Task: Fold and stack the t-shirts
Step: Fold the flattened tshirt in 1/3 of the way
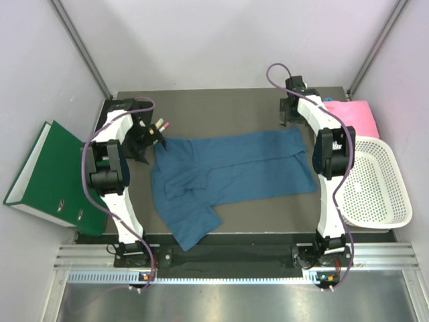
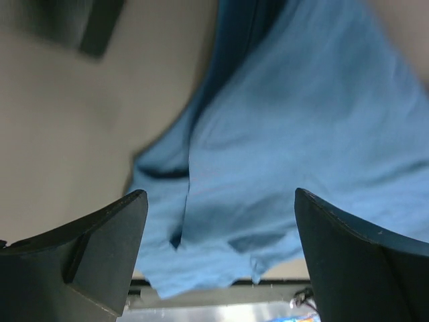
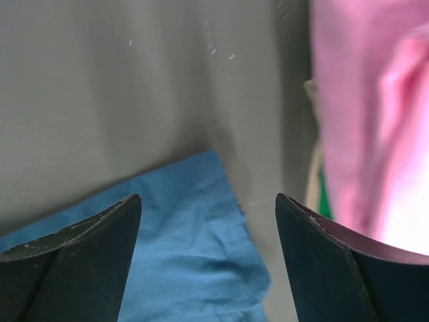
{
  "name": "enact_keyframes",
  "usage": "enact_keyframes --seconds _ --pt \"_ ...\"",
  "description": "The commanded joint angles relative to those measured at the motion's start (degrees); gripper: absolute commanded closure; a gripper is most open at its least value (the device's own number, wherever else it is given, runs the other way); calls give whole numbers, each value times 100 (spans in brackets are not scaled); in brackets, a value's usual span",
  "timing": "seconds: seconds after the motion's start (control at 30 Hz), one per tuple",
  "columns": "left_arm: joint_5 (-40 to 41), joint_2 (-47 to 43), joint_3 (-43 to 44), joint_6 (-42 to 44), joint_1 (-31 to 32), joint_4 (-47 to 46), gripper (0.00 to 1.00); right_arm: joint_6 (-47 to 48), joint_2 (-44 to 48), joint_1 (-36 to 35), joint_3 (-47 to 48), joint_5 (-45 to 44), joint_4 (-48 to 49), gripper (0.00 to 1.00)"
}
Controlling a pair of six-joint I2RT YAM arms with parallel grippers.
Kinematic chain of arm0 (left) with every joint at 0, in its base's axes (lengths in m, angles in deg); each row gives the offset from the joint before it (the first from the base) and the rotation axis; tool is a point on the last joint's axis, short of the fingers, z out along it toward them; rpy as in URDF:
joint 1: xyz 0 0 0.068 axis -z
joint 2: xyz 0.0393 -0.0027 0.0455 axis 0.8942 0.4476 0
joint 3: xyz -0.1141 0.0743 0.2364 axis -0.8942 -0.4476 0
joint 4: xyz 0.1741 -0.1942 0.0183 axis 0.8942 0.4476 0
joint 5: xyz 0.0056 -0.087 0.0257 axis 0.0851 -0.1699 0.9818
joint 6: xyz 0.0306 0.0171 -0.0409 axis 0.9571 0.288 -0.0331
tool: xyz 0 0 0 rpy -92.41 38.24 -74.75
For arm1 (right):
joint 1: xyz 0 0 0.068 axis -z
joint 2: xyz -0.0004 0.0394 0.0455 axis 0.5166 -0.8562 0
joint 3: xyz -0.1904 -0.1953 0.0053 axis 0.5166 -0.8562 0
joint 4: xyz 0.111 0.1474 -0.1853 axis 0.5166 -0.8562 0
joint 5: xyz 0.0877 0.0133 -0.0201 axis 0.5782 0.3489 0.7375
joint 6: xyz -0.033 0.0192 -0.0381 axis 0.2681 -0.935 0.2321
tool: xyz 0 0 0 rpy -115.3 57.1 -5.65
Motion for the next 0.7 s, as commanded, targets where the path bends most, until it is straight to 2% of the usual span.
enact_keyframes --seconds 0.0,0.23,0.37,0.47,0.5,0.57,0.6,0.67 --pt "217 173 536 53 42 -431 6 -195 -144 82 284 334 -138 21" --pt "367 674 992 27 104 -704 15 -371 -522 205 451 650 -489 25" --pt "279 973 1230 44 148 -792 27 -433 -566 232 434 747 -533 27" --pt "244 1202 1450 88 200 -792 53 -459 -575 258 425 835 -568 44" --pt "226 1272 1520 88 209 -784 77 -485 -584 276 425 887 -568 64" --pt "244 1316 1556 88 227 -853 92 -529 -584 319 425 949 -560 77" --pt "279 1351 1573 97 236 -854 99 -538 -584 337 425 993 -551 87" --pt "314 1386 1635 115 236 -845 100 -582 -610 381 442 1107 -551 98"
